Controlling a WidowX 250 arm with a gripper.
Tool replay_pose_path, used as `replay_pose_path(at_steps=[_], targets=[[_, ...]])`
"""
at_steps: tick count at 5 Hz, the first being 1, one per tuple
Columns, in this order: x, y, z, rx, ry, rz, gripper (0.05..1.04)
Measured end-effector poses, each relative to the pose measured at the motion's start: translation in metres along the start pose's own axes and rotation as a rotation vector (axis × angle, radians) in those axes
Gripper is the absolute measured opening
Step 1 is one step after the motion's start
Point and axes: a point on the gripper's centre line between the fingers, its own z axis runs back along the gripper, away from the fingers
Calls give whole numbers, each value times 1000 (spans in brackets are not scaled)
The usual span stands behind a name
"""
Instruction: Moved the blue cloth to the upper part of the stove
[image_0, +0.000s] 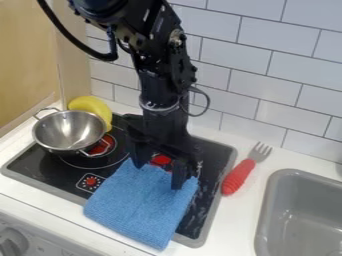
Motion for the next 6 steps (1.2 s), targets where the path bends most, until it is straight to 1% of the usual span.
replay_pose_path(at_steps=[1,2,3,4,6], targets=[[-13,-1,-8,-7,44,4,999],[-14,-1,-10,-29,40,-11,999],[-15,1,-16,-28,54,-14,999],[-15,4,-26,-58,62,-2,999],[-11,4,-34,-69,78,-1,999]])
